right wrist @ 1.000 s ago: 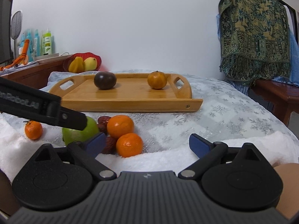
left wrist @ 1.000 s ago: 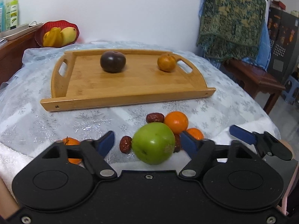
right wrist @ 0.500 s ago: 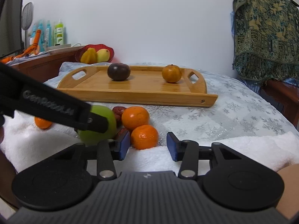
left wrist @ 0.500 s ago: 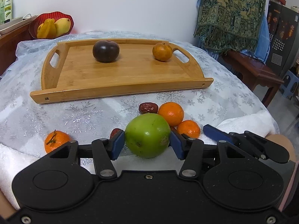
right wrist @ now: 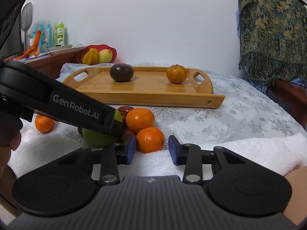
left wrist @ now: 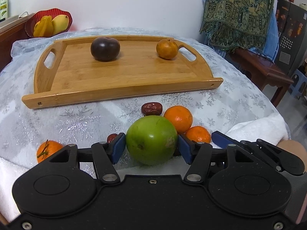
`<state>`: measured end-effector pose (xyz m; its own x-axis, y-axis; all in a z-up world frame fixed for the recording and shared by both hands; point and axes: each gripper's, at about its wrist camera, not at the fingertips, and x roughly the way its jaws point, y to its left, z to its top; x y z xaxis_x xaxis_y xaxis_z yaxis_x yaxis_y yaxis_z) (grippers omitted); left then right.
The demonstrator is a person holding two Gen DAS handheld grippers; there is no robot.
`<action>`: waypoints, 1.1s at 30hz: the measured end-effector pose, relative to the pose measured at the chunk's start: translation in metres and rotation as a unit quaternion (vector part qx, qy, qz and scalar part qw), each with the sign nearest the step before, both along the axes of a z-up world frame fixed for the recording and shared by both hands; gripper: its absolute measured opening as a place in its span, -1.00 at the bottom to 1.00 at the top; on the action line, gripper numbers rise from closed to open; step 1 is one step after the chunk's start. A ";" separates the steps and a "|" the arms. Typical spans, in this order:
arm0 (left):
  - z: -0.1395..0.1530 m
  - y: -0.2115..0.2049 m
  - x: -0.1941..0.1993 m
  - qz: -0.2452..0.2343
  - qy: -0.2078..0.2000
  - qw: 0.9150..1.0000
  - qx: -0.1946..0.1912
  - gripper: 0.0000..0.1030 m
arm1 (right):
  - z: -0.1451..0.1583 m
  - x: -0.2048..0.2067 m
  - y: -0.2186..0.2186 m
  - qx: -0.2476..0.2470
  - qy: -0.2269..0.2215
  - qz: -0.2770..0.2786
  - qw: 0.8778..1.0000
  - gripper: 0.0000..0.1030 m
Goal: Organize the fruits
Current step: 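Grasp the green apple with the left tool while the right tool grasps a mandarin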
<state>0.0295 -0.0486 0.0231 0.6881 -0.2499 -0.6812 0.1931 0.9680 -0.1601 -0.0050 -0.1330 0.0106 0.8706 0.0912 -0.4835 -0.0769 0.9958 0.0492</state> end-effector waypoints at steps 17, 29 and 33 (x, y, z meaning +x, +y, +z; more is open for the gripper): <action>0.006 0.005 -0.007 0.031 -0.019 0.999 0.012 0.10 | -0.002 0.007 -0.001 0.020 0.011 0.001 1.000 -0.20; 0.011 0.019 -0.007 0.046 -0.037 0.998 0.026 0.10 | -0.009 0.019 0.002 0.019 0.026 -0.003 0.999 -0.19; 0.011 0.022 -0.005 0.049 -0.044 0.997 0.032 0.10 | -0.010 0.019 0.005 0.009 0.024 -0.002 1.000 -0.19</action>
<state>0.0247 -0.0265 0.0337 0.7644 -0.1369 -0.6300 0.1084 0.9906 -0.0836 0.0142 -0.1281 0.0006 0.8472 0.0965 -0.5225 -0.0696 0.9951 0.0709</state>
